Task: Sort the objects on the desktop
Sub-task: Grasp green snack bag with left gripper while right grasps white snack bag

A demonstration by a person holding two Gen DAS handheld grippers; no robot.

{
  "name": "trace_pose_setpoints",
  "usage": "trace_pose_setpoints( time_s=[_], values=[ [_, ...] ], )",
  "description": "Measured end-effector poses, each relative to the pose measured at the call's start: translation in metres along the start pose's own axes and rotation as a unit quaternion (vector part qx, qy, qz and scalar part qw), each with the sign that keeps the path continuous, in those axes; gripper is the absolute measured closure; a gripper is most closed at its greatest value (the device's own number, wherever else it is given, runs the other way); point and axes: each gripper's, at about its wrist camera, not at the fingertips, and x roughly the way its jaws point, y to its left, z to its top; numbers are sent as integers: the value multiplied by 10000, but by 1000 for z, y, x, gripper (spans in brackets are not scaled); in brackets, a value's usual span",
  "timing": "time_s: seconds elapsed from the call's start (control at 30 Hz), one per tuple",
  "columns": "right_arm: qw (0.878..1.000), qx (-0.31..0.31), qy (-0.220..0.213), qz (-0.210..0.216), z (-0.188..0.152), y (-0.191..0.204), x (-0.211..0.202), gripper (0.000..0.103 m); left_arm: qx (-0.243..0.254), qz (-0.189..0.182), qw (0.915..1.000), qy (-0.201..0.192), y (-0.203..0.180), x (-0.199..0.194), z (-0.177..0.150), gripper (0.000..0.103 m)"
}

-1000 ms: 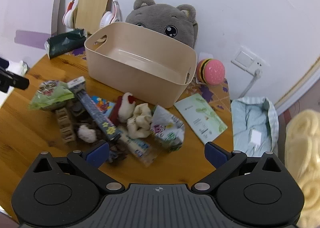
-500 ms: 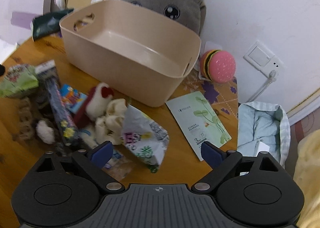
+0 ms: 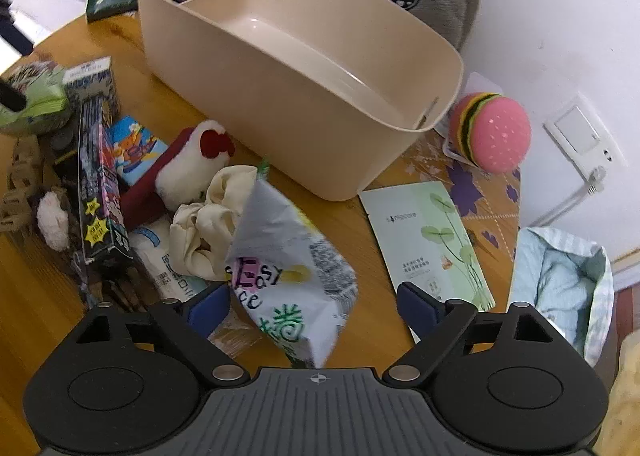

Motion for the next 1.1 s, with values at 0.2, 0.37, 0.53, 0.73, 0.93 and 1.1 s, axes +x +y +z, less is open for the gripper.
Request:
trace_pose_setpoints(
  time_s=[0.2,0.37,0.53,0.73,0.93,1.1],
  values=[
    [9998,-164,125,-1,1,5,14,22,186,-197,9996,-5,3,20,-1,25],
    [9995,-204,213,61,-2,8,22,31,139,-255,9993,-223,3,24,3,25],
    [9993,-190,273,185,-4,10,26,42,247,-356,9986,-301,-3,23,7,33],
    [9993,-176,155,285,-8,13,20,57,302,-284,9983,-411,-6,19,5,43],
    [9999,57,55,119,-12,6,13,59,209,-81,9990,-399,-3,15,-1,46],
    [9998,171,-110,42,-17,0,-5,59,72,-2,9987,-497,9,-2,-5,46]
  ],
)
